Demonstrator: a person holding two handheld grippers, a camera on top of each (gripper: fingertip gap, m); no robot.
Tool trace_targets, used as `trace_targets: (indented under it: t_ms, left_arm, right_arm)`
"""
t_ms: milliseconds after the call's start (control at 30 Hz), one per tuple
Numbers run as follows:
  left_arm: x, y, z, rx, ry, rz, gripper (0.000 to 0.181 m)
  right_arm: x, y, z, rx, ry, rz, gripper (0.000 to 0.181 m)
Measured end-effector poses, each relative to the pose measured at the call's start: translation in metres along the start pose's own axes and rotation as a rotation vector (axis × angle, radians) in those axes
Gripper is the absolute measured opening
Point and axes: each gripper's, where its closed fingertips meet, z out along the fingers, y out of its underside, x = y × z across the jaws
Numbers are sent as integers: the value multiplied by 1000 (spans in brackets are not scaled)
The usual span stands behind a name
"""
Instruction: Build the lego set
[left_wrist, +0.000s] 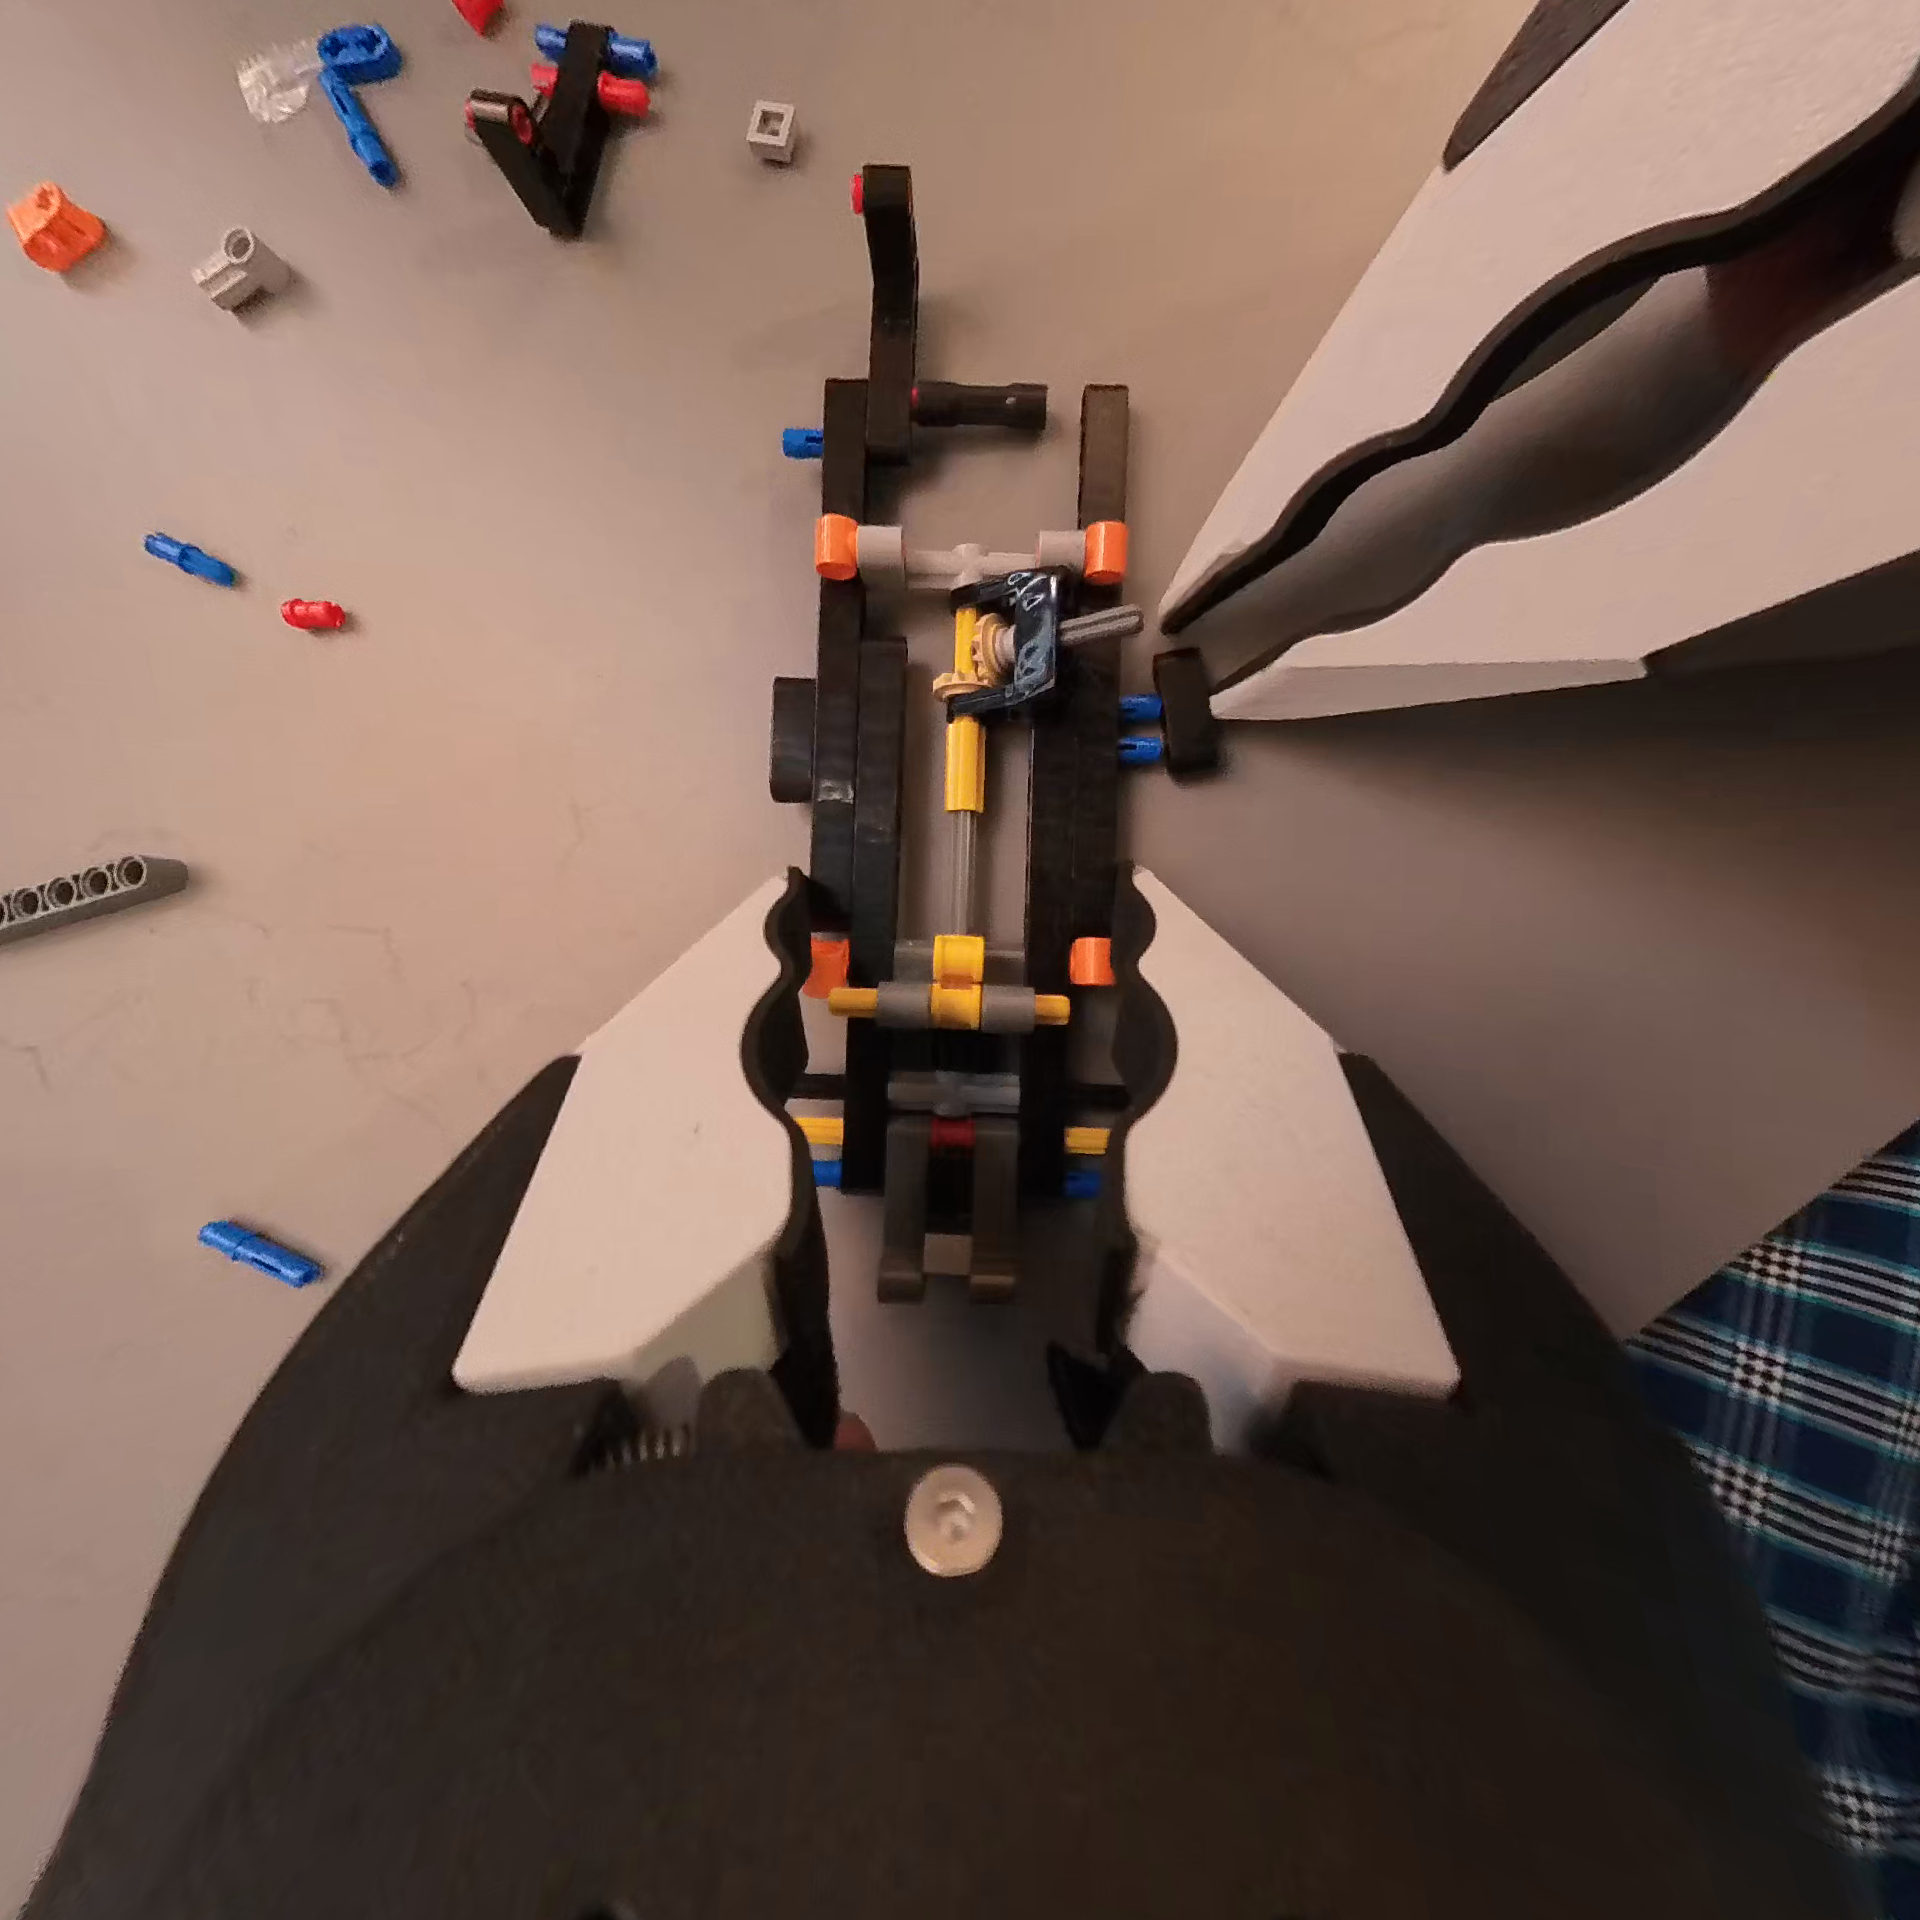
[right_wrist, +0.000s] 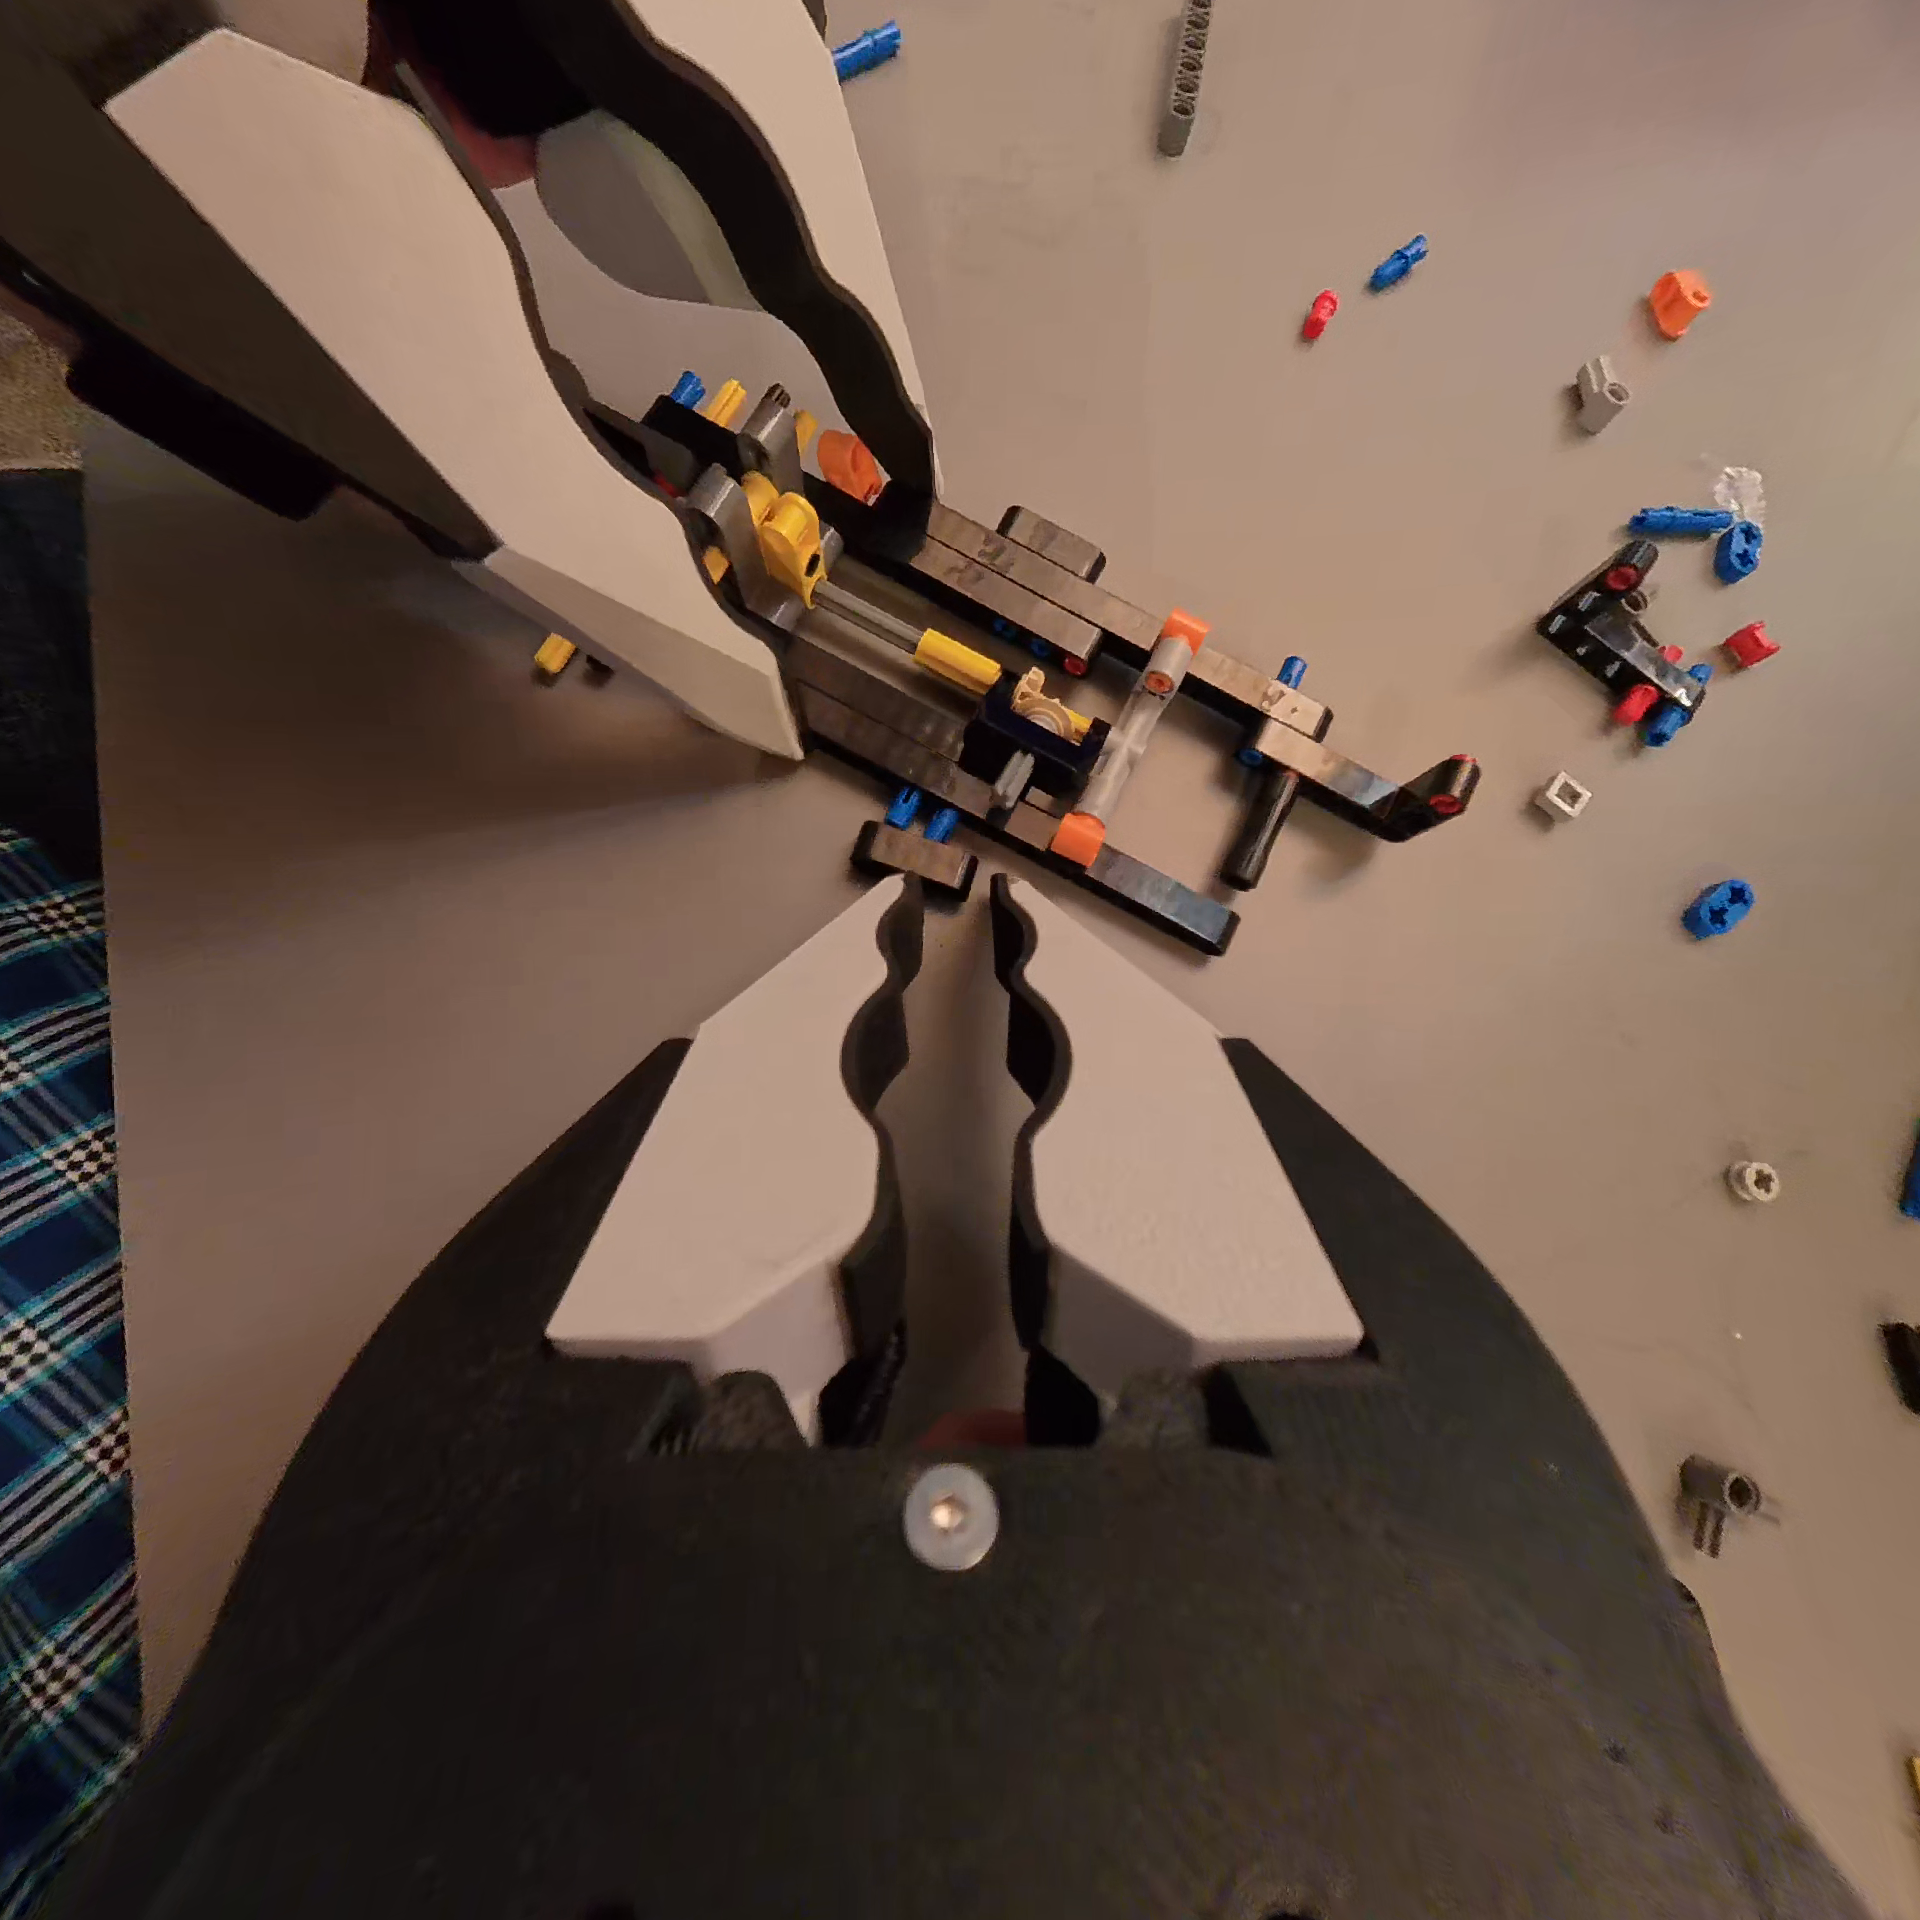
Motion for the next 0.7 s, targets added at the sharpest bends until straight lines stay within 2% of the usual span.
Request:
trace_targets:
  t_ms: [233,700]
  left_arm:
    - [3,-1,0,5,-15,-20,56]
    - [4,1,-1,1,-26,-35,56]
  right_arm:
    - [-5,2,-5,7,-17,17,17]
    - [-5,1,-2,1,3,7,9]
